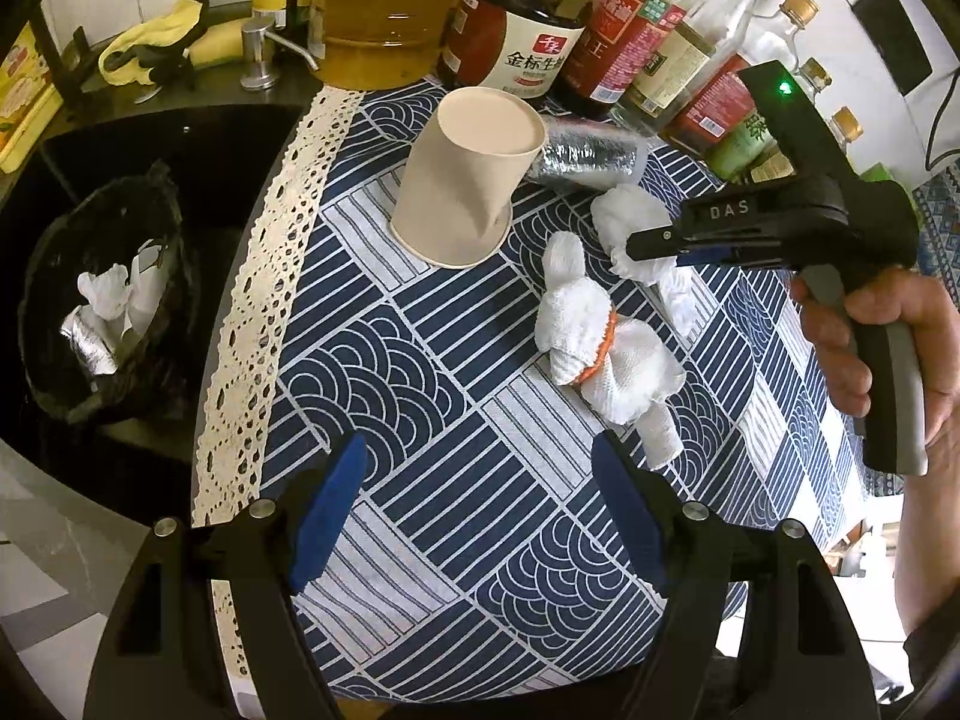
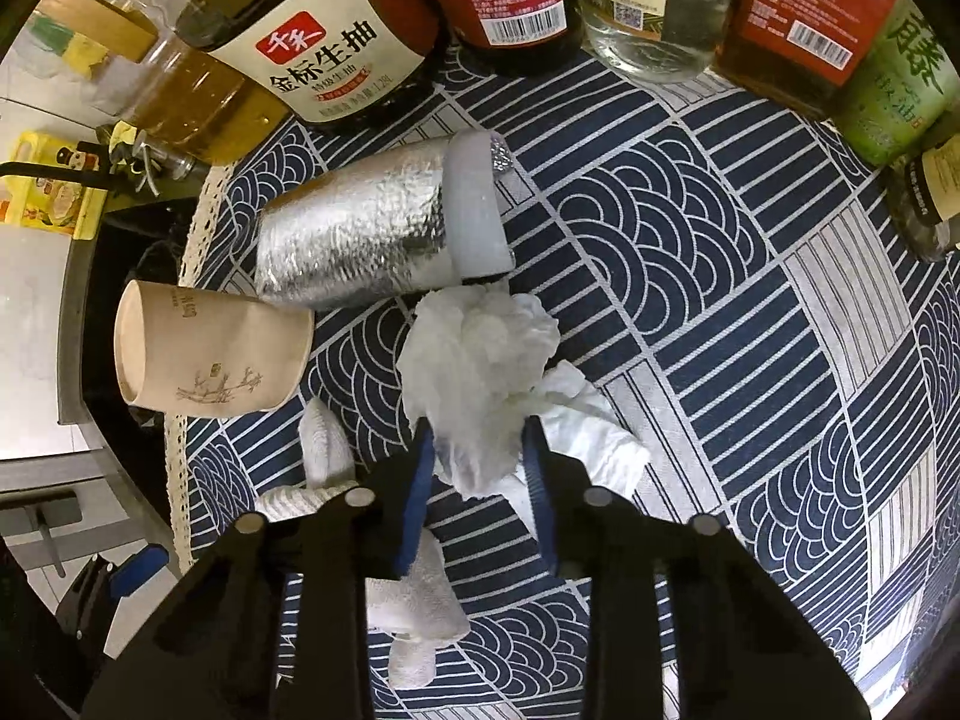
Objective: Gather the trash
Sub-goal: 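Grasp the white orange-cuffed glove with the left tool while the right tool grasps white tissue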
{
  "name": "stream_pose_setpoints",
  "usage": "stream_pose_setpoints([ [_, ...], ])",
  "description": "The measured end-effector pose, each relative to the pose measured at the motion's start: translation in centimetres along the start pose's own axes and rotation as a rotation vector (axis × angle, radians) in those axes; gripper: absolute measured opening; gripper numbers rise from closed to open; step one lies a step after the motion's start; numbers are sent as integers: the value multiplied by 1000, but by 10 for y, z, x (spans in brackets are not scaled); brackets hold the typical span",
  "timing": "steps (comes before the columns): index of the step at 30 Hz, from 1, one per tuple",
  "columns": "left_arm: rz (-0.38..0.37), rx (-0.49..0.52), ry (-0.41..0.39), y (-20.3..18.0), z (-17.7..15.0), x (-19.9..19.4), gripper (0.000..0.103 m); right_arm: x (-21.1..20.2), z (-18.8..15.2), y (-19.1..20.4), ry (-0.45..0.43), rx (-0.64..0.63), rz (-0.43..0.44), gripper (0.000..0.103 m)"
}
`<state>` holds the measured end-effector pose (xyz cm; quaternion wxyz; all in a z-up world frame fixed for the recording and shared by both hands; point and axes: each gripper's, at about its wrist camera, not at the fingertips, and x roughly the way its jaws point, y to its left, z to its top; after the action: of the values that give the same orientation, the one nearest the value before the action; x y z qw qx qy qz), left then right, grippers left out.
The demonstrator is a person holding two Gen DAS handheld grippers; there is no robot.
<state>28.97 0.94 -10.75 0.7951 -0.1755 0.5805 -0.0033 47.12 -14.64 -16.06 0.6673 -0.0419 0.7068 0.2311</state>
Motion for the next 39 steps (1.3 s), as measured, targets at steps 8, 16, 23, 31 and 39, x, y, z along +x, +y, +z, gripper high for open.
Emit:
stream_pose_setpoints([
  [8,3,46,18,-14,11,9,84,-25,-15,-14,-32,13,55,24],
  [16,-7,106,29,-37,29,21,86,-61,-46,-33,-87,41,121,24],
  [23,-4,160,77,-57,44,51,86,-86,-78,-58,-137,89,144,24],
  [31,-11,182,136,-67,54,77,86,-93,-107,-86,-157,159,161,24],
  [39,1,240,188,-86,52,97,86,-91,-116,-98,-156,192,167,24],
])
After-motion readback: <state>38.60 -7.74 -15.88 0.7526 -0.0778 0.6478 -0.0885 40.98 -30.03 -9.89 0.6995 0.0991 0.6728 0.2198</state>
